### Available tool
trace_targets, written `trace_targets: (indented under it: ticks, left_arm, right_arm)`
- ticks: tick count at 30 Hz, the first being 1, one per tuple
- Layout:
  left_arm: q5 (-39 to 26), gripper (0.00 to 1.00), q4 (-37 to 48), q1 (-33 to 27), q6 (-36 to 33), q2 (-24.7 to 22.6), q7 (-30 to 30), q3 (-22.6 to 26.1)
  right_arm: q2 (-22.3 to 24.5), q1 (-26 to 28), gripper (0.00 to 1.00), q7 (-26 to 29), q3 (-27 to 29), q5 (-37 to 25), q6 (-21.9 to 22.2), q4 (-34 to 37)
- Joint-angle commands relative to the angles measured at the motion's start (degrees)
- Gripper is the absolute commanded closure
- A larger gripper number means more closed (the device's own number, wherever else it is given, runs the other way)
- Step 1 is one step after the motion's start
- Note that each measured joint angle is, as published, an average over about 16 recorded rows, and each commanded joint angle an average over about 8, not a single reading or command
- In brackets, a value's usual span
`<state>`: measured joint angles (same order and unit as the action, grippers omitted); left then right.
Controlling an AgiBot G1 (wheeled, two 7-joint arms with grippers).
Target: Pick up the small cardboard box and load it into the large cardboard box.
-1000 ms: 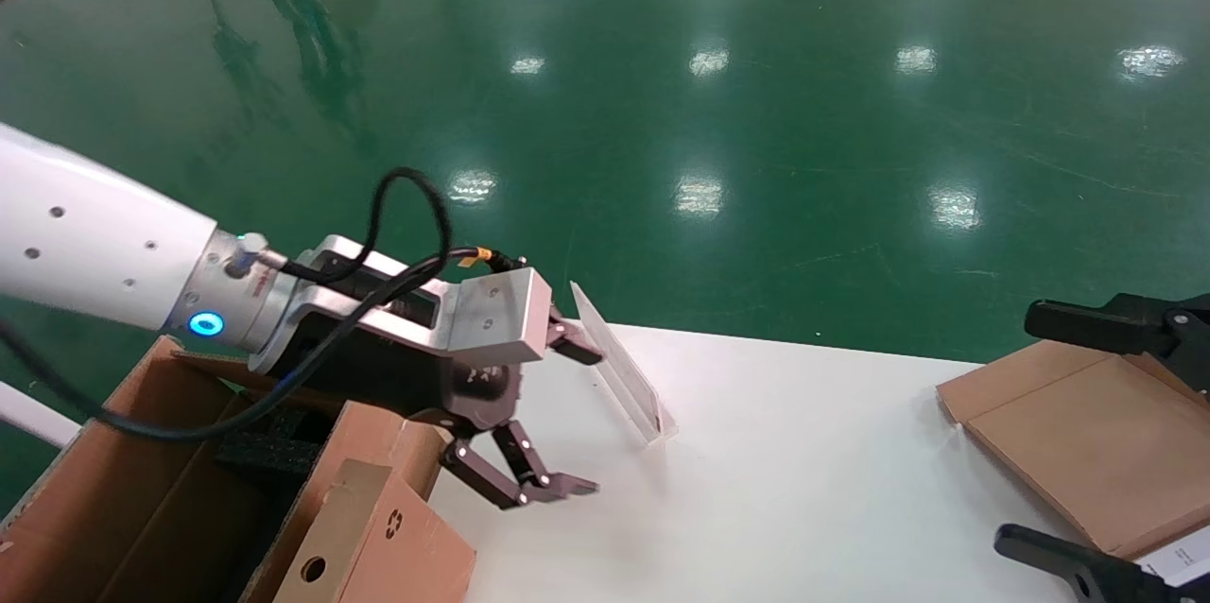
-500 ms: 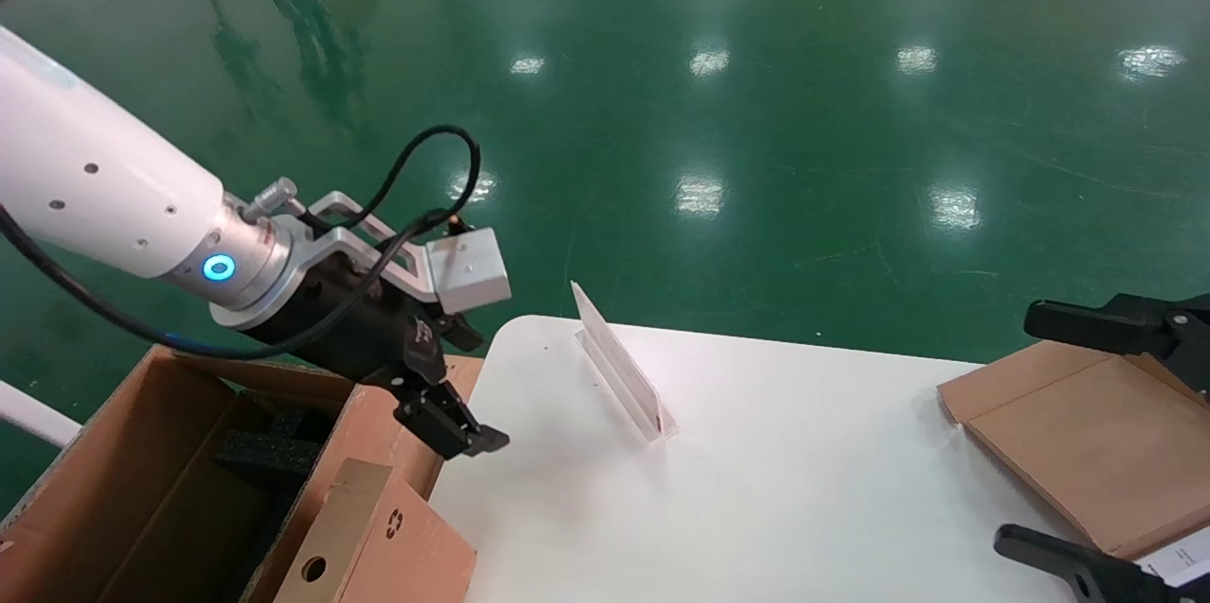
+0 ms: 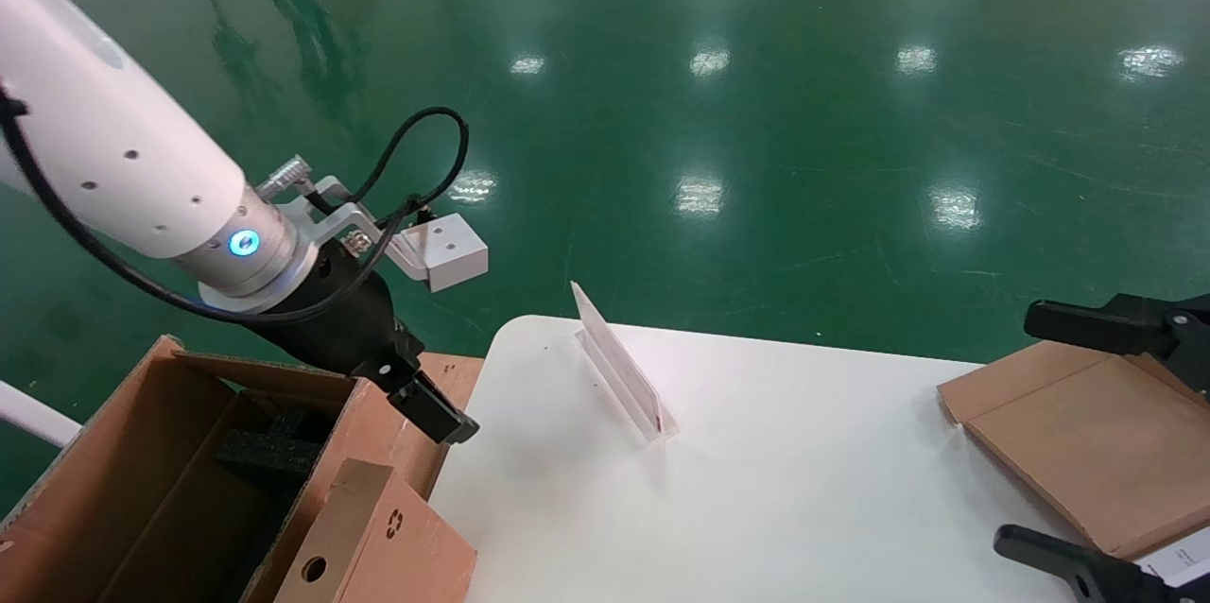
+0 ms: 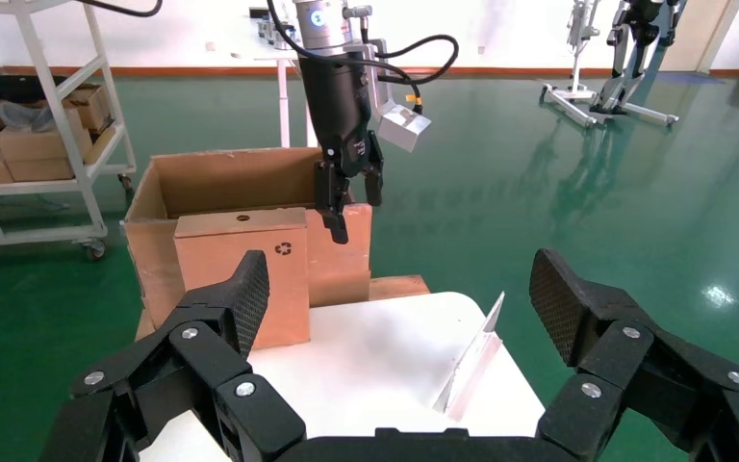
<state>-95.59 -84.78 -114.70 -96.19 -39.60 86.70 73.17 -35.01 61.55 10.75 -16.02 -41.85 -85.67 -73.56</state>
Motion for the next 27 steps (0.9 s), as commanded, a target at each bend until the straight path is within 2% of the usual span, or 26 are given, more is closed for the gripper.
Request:
trace_targets:
  ticks: [1, 11, 20, 27]
  left_arm:
    - [-0.4, 0.0, 0.0, -1.6, -0.2, -0.9, 2.2, 2.8]
    - [4.6, 0.0, 0.0, -9.2, -0.7, -3.4, 11.1, 15.9]
    - [10.6, 0.0, 0.0, -11.3, -1.0, -1.2, 14.3, 20.7]
    - [13.0, 0.0, 0.0, -12.6, -1.1, 0.7, 15.0, 23.5]
  right_arm:
    - [0.0, 0.0, 0.0, 0.0, 0.0, 0.0, 0.0, 0.0]
    - [0.0, 0.0, 0.0, 0.0, 0.0, 0.0, 0.0, 0.0]
    - [0.0, 0.0, 0.0, 0.0, 0.0, 0.0, 0.0, 0.0]
    - [0.0, 0.0, 0.0, 0.0, 0.0, 0.0, 0.0, 0.0]
